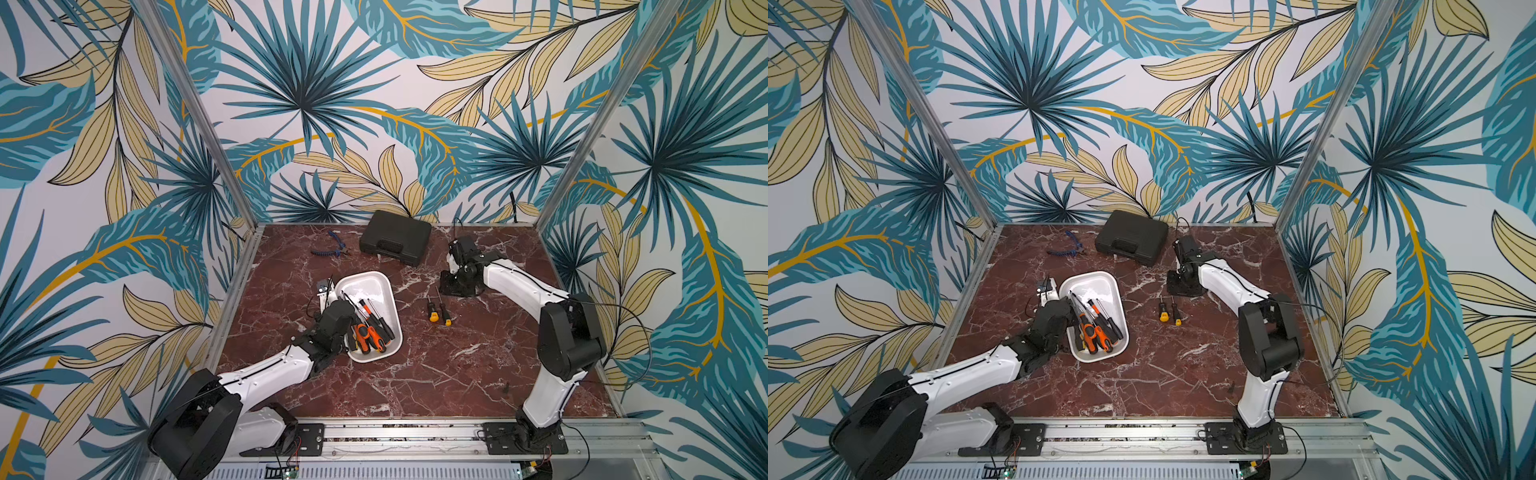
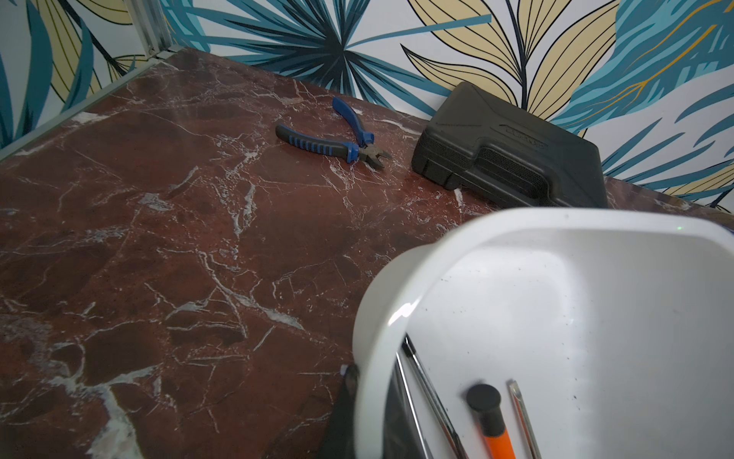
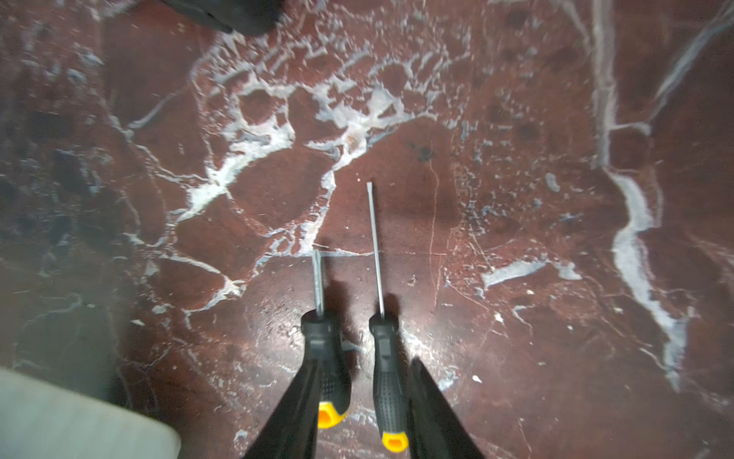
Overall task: Take out the screwdriver from the storage box
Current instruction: Place the socket head at the center of the board, then pick up the socket head from the storage box.
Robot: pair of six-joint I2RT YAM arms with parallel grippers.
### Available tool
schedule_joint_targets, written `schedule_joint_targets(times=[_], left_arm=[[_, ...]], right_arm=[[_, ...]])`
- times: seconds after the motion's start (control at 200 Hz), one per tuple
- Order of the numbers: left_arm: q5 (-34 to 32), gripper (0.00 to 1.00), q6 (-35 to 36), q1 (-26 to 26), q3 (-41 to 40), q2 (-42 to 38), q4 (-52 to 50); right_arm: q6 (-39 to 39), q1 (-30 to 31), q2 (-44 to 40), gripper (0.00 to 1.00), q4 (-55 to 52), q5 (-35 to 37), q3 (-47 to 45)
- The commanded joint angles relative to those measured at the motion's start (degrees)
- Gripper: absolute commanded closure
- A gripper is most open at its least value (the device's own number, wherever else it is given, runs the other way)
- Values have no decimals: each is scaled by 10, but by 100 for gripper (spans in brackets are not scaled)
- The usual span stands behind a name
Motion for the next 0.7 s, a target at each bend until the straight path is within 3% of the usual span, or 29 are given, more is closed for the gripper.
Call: schedule_joint_targets(times=[0.0,0.25,0.691], left_arm=[[-14,100,0,-1,19,-16,40],[-17,100,1,-1,17,-15,42],[-19,100,4,-1,20,-3,52]], right_arm=[[-44,21,-55,62,-22,22,12],[-93,154,-89,62,9,23,1],[-88,309,-9,70,50,58,32]])
